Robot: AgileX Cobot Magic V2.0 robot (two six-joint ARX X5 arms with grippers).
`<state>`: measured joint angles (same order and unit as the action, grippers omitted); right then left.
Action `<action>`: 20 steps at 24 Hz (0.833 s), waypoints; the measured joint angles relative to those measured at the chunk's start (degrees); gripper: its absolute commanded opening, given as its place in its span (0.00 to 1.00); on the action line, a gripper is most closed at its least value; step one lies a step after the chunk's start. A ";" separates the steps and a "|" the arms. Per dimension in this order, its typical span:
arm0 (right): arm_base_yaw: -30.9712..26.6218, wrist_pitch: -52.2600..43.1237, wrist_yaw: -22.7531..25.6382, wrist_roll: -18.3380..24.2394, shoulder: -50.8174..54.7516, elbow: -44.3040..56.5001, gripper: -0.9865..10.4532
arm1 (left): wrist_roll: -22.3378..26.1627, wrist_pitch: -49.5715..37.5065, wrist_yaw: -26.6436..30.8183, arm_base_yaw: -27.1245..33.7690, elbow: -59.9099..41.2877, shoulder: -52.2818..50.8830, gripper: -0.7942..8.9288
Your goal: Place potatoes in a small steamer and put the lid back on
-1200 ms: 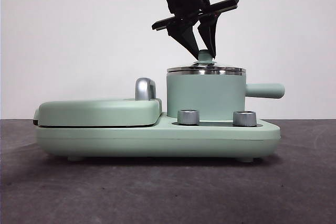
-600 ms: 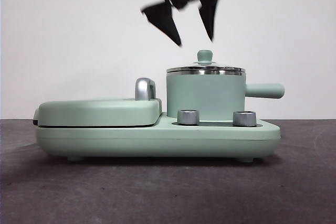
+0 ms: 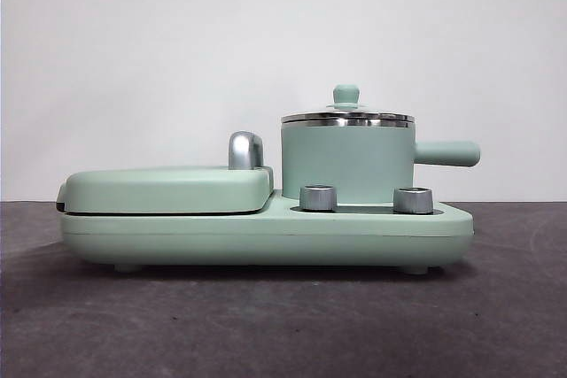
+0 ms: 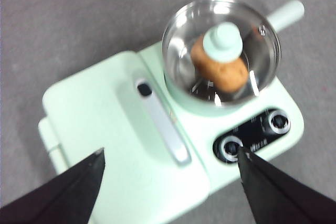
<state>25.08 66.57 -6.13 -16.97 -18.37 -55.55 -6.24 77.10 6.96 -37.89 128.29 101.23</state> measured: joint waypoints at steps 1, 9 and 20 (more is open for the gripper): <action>0.00 -0.02 -1.14 0.15 0.00 0.00 0.47 | 0.00 -0.09 0.00 0.00 -2.62 -2.56 0.49; 0.00 -1.88 -8.44 1.38 0.00 0.00 0.47 | -1.42 -11.69 0.17 0.00 -34.07 -25.79 0.46; 0.00 -3.91 -10.67 1.79 0.00 0.00 0.47 | -10.21 -23.69 0.17 0.00 -75.12 -66.14 0.46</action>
<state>25.08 62.65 -16.80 -15.18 -18.37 -55.55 -16.45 53.41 7.14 -37.89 53.17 35.09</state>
